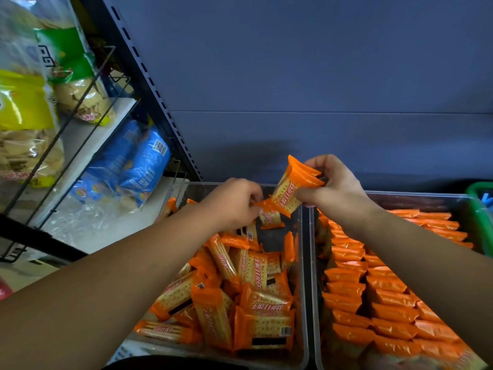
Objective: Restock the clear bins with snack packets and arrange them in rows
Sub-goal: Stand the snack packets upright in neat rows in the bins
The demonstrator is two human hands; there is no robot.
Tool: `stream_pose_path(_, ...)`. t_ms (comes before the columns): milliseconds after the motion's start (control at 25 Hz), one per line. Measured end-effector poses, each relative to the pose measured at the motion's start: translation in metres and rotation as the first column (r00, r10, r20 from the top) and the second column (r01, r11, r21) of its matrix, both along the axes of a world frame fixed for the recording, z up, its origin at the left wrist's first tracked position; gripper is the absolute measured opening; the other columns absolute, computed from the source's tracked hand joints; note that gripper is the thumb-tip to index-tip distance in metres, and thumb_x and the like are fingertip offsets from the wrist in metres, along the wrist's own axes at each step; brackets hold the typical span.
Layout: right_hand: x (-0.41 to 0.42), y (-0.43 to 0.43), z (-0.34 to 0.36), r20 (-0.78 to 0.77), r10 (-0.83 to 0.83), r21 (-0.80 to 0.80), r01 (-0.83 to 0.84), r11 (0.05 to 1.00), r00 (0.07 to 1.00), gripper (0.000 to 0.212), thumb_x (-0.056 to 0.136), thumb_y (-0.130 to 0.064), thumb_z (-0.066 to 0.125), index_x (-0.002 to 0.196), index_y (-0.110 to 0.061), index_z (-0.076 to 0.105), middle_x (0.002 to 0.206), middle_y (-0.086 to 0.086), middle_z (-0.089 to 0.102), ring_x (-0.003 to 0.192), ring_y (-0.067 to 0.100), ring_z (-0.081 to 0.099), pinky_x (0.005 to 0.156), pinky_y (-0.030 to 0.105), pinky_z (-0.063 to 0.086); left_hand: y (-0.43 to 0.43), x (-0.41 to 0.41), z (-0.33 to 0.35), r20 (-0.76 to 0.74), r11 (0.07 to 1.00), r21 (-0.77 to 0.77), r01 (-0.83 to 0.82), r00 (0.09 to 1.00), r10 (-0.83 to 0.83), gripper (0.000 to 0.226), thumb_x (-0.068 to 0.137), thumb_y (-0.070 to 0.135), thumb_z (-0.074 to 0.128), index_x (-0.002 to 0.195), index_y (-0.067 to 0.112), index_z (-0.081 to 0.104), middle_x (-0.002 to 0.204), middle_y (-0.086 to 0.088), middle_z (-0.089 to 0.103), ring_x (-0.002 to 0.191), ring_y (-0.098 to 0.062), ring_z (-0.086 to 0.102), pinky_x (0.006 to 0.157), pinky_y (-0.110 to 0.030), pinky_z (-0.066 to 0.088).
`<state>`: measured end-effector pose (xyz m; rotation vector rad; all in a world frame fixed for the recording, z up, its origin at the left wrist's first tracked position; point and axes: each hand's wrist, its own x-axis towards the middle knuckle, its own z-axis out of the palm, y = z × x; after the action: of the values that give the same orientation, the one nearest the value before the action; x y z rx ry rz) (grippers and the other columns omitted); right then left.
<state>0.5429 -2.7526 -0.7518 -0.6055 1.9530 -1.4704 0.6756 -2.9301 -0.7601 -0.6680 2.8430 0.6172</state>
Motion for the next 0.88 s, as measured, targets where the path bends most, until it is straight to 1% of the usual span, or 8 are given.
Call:
stream_pose_path(160,-0.009,0.009,-0.002,0.024,-0.064,-0.010,0.064,0.998,0.998,0.044,0.083,-0.001,0.081,0.113,-0.025,0.059,0.113,0.003,0.069,0.100,0.021,0.072,0.083,0.037,0.065,-0.003,-0.019,-0.042,0.121,0.994,-0.090,0.060,0.991,-0.049,0.041,0.090,0.035,0.078,0.127,0.020,0.070,0.122,-0.004,0.072,0.112,-0.027,0.068,0.092,-0.039,0.057)
stream_pose_path(280,-0.012,0.011,-0.003,0.044,-0.073,-0.012,0.073,0.997,0.996,0.047,0.081,-0.001,0.083,0.116,-0.023,0.060,0.114,0.003,0.070,0.101,0.021,0.073,0.079,0.036,0.065,-0.004,-0.024,-0.054,0.135,0.995,-0.096,0.039,0.991,-0.026,0.033,0.090,0.032,0.079,0.121,0.022,0.075,0.119,-0.003,0.073,0.111,-0.026,0.069,0.092,-0.040,0.058)
stream_pose_path(360,-0.011,0.012,-0.004,0.041,-0.057,-0.010,0.057,0.998,0.998,0.046,0.081,0.001,0.083,0.113,-0.023,0.061,0.112,0.003,0.071,0.100,0.021,0.073,0.078,0.035,0.065,-0.002,-0.029,-0.056,0.052,0.999,-0.003,-0.049,0.997,0.049,0.023,0.092,0.027,0.078,0.112,0.017,0.078,0.112,-0.004,0.077,0.108,-0.024,0.071,0.090,-0.040,0.058)
stream_pose_path(480,-0.011,0.014,-0.002,0.043,-0.045,-0.006,0.045,0.999,0.998,0.047,0.079,0.004,0.082,0.113,-0.023,0.062,0.111,0.004,0.071,0.101,0.023,0.072,0.081,0.040,0.065,0.008,-0.034,-0.054,-0.023,0.968,0.158,-0.195,0.979,0.201,0.021,0.090,0.024,0.081,0.109,0.015,0.079,0.101,-0.002,0.078,0.097,-0.021,0.073,0.086,-0.037,0.060)
stream_pose_path(560,-0.011,0.013,-0.002,0.032,-0.031,-0.001,0.031,1.000,0.999,0.048,0.079,0.004,0.082,0.113,-0.023,0.061,0.112,0.004,0.070,0.102,0.023,0.072,0.083,0.041,0.065,0.014,-0.033,-0.054,-0.038,0.899,0.296,-0.324,0.936,0.350,0.015,0.086,0.021,0.085,0.099,0.019,0.078,0.093,-0.002,0.077,0.088,-0.021,0.075,0.081,-0.037,0.062)
stream_pose_path(640,-0.010,0.011,-0.002,0.006,-0.006,0.007,0.006,1.000,1.000,0.048,0.080,0.002,0.083,0.114,-0.025,0.060,0.112,0.002,0.069,0.101,0.020,0.072,0.084,0.040,0.065,0.014,-0.028,-0.054,-0.006,0.833,0.389,-0.394,0.903,0.430,0.016,0.085,0.015,0.085,0.097,0.019,0.076,0.093,-0.005,0.078,0.088,-0.021,0.076,0.084,-0.041,0.064)
stream_pose_path(760,-0.002,0.006,-0.002,-0.082,0.087,0.036,-0.085,0.996,0.993,0.049,0.086,-0.004,0.079,0.123,-0.030,0.059,0.111,-0.005,0.068,0.090,0.010,0.072,0.078,0.027,0.064,0.001,-0.018,-0.052,-0.001,0.903,0.256,-0.344,0.935,0.356,0.025,0.087,0.010,0.080,0.111,0.015,0.078,0.104,-0.005,0.078,0.104,-0.021,0.072,0.094,-0.040,0.060)
stream_pose_path(880,0.009,-0.003,-0.002,-0.191,0.214,0.107,-0.197,0.975,0.958,0.046,0.088,-0.003,0.075,0.120,-0.032,0.059,0.101,-0.006,0.068,0.082,0.008,0.069,0.065,0.017,0.058,-0.010,-0.008,-0.049,0.011,0.918,0.245,-0.312,0.948,0.319,0.022,0.089,0.007,0.073,0.104,0.022,0.078,0.107,-0.002,0.076,0.105,-0.021,0.070,0.094,-0.040,0.060)
